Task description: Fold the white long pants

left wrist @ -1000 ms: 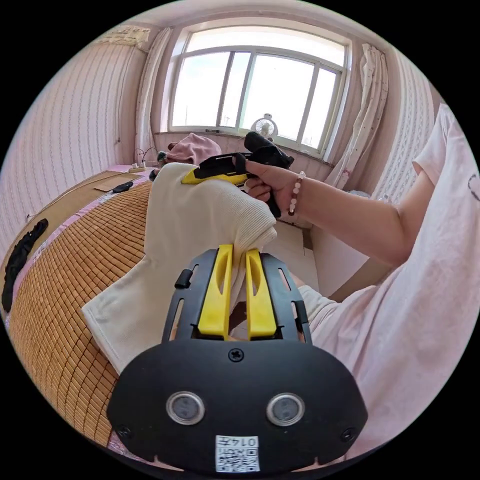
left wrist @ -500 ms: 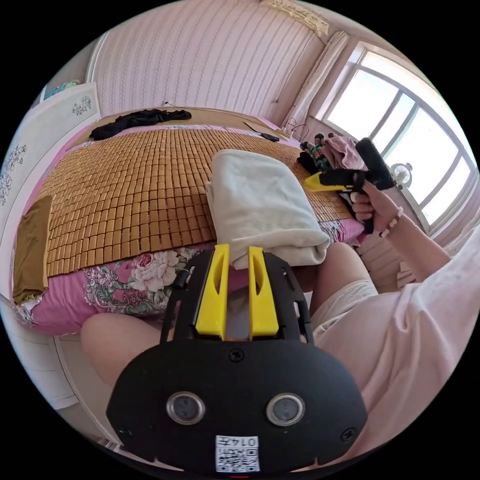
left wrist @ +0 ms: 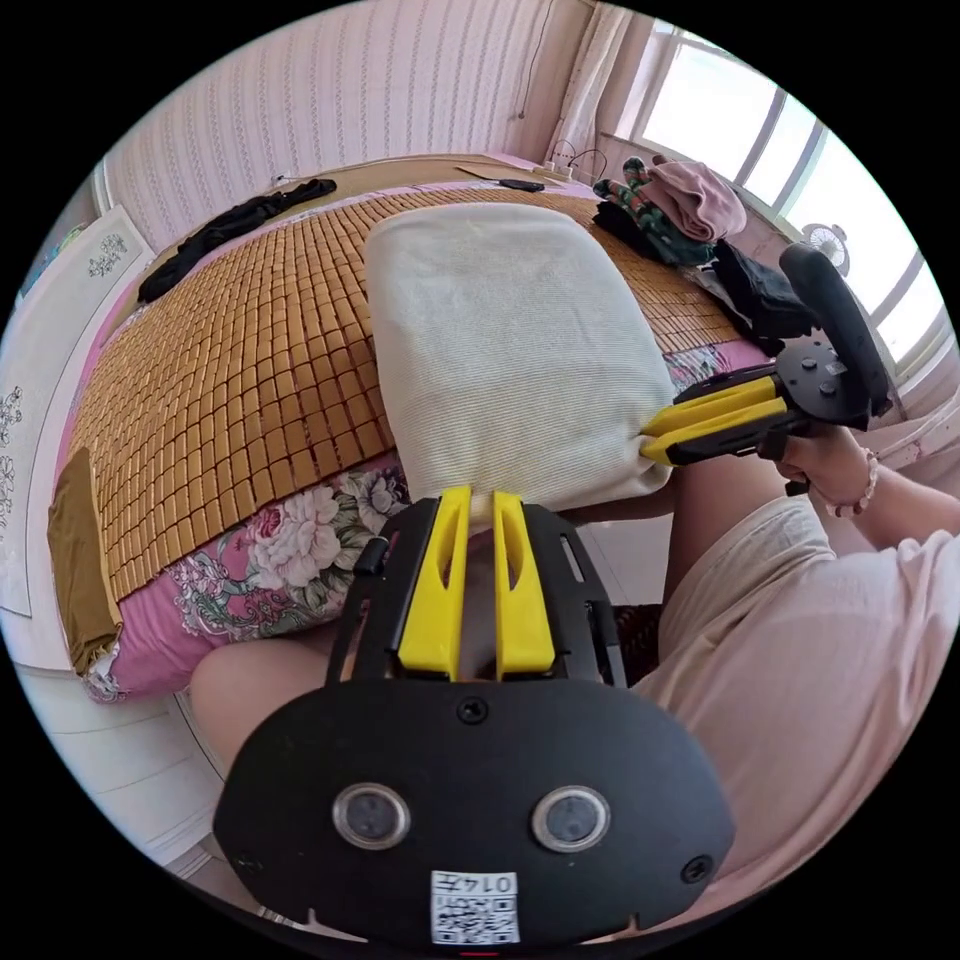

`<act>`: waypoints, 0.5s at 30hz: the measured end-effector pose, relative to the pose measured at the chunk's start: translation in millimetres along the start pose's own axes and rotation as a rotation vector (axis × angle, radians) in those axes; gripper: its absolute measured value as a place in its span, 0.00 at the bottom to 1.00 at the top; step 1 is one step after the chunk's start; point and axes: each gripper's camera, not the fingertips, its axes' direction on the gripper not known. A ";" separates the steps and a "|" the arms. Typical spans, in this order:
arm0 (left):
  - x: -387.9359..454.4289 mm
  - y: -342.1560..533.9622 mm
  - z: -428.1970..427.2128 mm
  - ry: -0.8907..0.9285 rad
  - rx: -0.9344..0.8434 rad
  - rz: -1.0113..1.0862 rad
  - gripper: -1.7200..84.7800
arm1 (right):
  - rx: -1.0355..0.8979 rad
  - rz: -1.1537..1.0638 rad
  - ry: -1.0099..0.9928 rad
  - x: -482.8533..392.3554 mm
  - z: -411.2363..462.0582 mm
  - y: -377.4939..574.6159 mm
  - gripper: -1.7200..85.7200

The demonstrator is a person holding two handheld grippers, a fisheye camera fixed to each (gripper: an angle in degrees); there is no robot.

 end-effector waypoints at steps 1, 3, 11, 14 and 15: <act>-4.3 4.6 3.7 0.014 -0.025 -0.021 0.06 | -0.025 -0.013 0.012 -4.1 2.1 -4.8 0.09; -9.5 10.3 5.3 0.026 -0.032 -0.043 0.06 | -0.053 -0.046 0.031 -11.8 0.8 -7.7 0.09; -65.4 32.8 -39.4 0.082 0.227 -0.223 0.10 | 0.141 0.037 0.042 25.4 -55.5 8.0 0.11; -97.7 30.0 -30.9 0.139 0.290 -0.284 0.15 | 0.327 0.277 -0.184 90.7 -63.3 18.0 0.15; -103.9 28.1 -27.2 0.169 0.294 -0.298 0.16 | 0.372 0.336 -0.242 105.2 -60.4 21.5 0.16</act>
